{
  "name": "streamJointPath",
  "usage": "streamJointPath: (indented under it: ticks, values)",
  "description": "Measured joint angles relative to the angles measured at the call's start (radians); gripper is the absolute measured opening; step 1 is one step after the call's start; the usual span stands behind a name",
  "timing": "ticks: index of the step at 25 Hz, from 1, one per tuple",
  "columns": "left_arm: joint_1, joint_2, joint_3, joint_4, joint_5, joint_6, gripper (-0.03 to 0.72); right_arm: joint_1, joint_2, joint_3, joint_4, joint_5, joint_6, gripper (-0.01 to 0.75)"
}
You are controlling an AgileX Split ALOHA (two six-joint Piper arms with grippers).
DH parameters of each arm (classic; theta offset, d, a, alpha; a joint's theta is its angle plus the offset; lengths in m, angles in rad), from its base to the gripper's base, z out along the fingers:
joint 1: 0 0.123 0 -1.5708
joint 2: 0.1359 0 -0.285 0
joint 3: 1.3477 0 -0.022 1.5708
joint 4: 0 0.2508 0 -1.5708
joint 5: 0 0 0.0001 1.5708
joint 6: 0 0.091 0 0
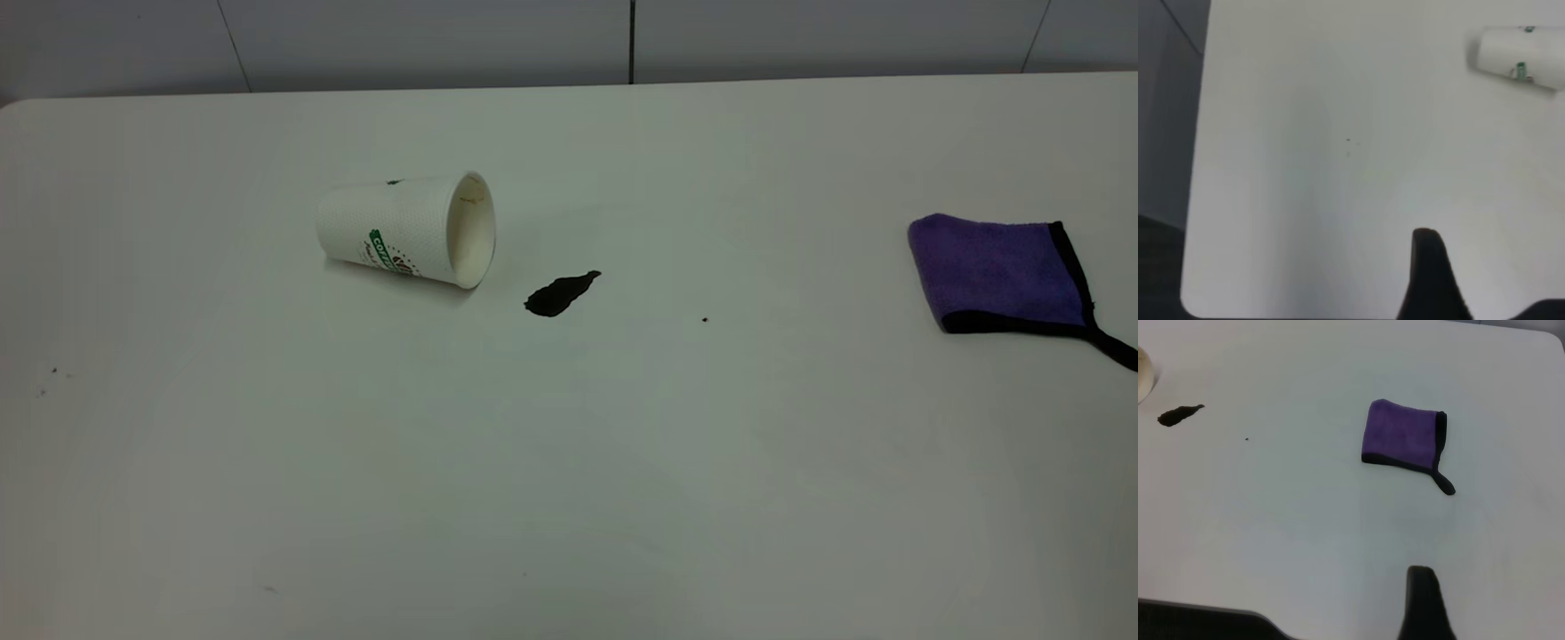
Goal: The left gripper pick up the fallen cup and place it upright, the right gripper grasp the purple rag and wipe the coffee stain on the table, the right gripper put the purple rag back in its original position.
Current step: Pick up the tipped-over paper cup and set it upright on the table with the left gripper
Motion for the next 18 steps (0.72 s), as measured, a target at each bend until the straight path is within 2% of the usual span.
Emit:
streamJointPath:
  ticks: [4, 7, 12, 18]
  values:
    - [-0.007, 0.324, -0.144, 0.023, -0.066, 0.007, 0.54, 0.0, 0.0, 0.0, 0.0, 0.0, -0.001, 0.551]
    - [-0.055, 0.557, -0.266, 0.049, -0.068, 0.022, 0.589, 0.0, 0.0, 0.0, 0.0, 0.0, -0.001, 0.551]
    - [-0.217, 0.915, -0.487, 0.18, -0.049, -0.057, 0.704, 0.0, 0.0, 0.0, 0.0, 0.0, -0.001, 0.551]
    - [-0.433, 1.288, -0.776, 0.376, 0.041, -0.214, 0.714, 0.0, 0.0, 0.0, 0.0, 0.0, -0.001, 0.551]
